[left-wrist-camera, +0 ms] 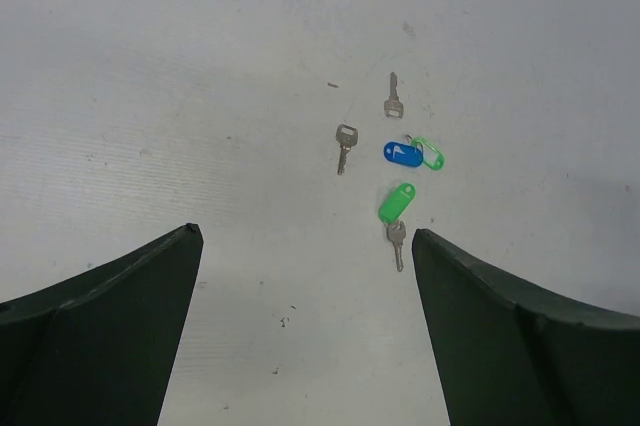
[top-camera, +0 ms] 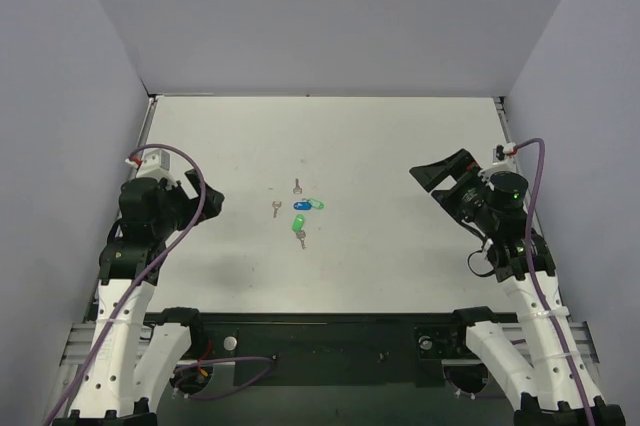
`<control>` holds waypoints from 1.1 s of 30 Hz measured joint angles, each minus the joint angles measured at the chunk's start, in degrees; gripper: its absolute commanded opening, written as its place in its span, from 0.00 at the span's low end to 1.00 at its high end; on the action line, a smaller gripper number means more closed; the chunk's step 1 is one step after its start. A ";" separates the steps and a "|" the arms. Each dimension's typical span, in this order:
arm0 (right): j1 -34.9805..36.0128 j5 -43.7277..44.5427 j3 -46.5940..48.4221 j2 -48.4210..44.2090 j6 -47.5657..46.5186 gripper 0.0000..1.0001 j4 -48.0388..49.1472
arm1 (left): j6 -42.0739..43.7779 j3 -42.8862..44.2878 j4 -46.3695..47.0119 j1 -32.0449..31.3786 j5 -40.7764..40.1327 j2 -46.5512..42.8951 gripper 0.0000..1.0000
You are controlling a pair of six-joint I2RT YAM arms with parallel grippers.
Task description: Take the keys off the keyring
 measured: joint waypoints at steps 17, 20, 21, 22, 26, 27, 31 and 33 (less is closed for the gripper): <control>0.04 1.22 0.00 -5.05 1.88 0.96 -5.62 | 0.31 -0.28 -0.24 -3.06 -1.99 0.96 0.97; 0.13 0.74 0.33 -4.52 1.51 0.96 -8.04 | 0.09 -0.28 -0.92 -5.20 -5.11 2.14 0.97; 0.17 0.44 0.46 -4.22 1.11 0.95 -9.18 | -0.04 -0.28 -1.25 -6.32 -6.60 2.93 0.97; 0.22 0.17 0.57 -4.00 0.66 0.95 -10.19 | -0.13 -0.28 -1.44 -7.23 -7.54 3.54 0.97; 1.11 -0.57 0.90 -2.95 -1.27 0.94 -13.66 | -1.22 -0.15 -2.58 -13.40 -13.70 6.73 0.96; 1.57 -0.76 0.98 -2.64 -1.73 0.93 -14.58 | -1.66 0.02 -2.86 -15.85 -15.78 7.74 0.96; 4.11 -0.94 1.16 -1.57 -3.19 0.93 -17.11 | -3.54 1.81 -3.65 -24.52 -22.75 12.55 0.92; 5.22 -0.92 1.42 -1.16 -3.61 0.93 -18.25 | -4.98 3.28 -3.76 -29.14 -26.53 15.91 0.89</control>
